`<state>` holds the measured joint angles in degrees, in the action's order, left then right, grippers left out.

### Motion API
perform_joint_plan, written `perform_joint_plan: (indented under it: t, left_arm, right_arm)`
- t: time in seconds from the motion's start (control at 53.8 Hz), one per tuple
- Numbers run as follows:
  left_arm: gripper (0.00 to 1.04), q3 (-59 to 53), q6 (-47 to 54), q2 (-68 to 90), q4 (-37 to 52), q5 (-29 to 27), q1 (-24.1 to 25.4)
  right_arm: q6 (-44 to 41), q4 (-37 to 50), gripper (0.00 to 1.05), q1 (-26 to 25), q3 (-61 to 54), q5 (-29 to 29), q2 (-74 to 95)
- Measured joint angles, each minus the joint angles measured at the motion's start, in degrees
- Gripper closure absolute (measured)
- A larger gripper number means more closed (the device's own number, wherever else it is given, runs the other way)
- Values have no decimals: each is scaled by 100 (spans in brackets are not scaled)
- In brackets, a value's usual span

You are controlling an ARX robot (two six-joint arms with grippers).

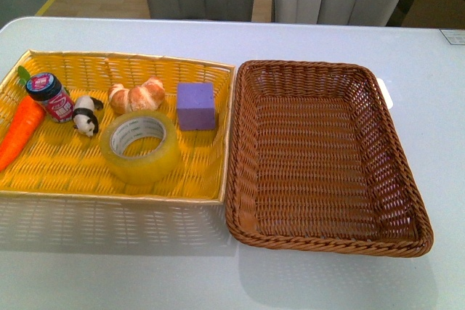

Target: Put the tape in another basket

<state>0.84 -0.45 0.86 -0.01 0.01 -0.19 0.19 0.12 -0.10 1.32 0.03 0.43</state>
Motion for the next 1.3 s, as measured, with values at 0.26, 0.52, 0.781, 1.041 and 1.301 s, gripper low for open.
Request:
perform_joint_plan:
  t: [0.26,0.52,0.781,1.041,1.301]
  left_arm:
    - [9,0,0,0,0,0,0]
    - [9,702,-348,992,-1572,1084,306]
    - [9,1810,-721,4774,-732,1241,317]
    - [9,3025,-809,8808,1604,529,-44]
    - [9,4151,-925,10911,1832,149,-516]
  right_arm:
    - [-4,0,70,0,0,0,-7]
    - [-2,-2,26,0,0,0,-7]
    - [-2,-4,9,2,0,-2,-11]
    - [-2,-4,9,2,0,-2,-11]
    - [-2,-4,9,2,0,-2,-11]
